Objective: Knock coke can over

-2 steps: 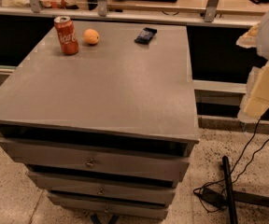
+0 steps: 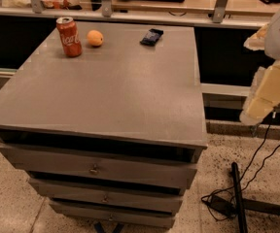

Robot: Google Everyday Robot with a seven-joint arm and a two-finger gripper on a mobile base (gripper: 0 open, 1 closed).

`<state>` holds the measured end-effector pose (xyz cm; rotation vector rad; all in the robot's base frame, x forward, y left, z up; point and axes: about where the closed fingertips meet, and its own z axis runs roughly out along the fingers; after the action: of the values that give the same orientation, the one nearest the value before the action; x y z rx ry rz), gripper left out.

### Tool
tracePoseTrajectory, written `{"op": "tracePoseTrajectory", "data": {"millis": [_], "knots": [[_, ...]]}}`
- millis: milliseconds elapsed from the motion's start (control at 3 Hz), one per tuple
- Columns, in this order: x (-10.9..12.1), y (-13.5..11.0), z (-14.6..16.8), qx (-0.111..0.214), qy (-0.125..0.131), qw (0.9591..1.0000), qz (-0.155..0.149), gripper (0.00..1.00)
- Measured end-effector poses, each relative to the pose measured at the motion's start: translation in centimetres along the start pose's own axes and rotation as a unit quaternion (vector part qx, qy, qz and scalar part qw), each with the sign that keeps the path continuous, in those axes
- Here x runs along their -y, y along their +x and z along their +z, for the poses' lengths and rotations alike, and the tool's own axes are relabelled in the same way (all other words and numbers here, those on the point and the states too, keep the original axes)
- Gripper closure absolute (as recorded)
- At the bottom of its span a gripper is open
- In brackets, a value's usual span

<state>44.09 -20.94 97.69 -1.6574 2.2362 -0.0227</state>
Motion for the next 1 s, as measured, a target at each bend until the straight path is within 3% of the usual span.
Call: {"op": "tracePoseTrajectory", "data": {"millis": [333,667,1000], "knots": [[0.5,-2.5,0.5,0.090,-0.028,0.9927,0.076,0.00],[0.6,-4.7,1.3,0.169,-0.053,0.9754,0.131,0.00],[0.8,-7.4,1.8,0.251,-0.046,0.9513,0.174,0.00]]}}
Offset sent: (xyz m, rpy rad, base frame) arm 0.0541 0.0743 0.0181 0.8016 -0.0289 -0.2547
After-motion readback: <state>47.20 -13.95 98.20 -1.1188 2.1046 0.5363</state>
